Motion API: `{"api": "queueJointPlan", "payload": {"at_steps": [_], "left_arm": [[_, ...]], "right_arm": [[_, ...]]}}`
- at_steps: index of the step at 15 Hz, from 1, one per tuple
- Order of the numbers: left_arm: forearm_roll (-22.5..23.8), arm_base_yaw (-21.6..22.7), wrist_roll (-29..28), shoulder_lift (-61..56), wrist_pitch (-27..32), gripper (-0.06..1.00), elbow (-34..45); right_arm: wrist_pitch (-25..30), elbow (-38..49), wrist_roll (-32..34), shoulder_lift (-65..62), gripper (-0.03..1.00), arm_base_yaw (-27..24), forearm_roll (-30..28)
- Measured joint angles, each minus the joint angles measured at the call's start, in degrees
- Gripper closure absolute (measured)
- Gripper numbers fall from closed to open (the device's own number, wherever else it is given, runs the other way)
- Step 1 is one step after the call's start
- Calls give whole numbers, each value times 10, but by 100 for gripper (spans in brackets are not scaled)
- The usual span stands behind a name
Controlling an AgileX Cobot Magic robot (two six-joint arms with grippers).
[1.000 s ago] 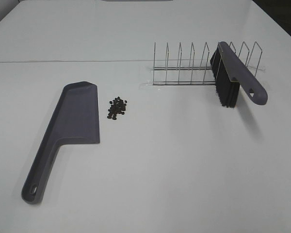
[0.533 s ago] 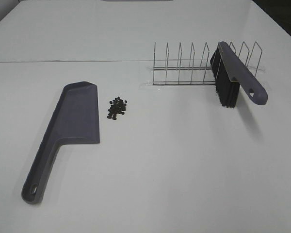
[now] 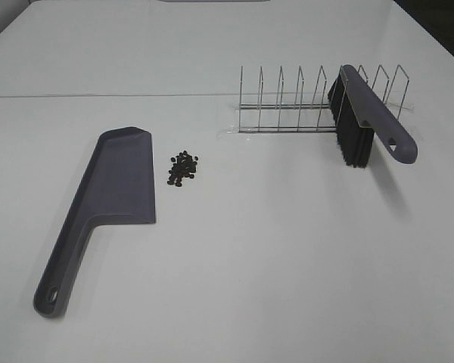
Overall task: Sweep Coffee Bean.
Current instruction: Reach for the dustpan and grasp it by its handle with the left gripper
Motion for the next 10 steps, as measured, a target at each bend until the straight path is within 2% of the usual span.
{"api": "queueJointPlan", "payload": {"at_steps": [7, 10], "left_arm": [[-1, 0, -6, 5, -15, 33, -7], [-1, 0, -28, 97, -107, 33, -10]], "right_arm": [[0, 0, 0, 0, 29, 0, 0], [0, 0, 0, 0, 29, 0, 0]]}}
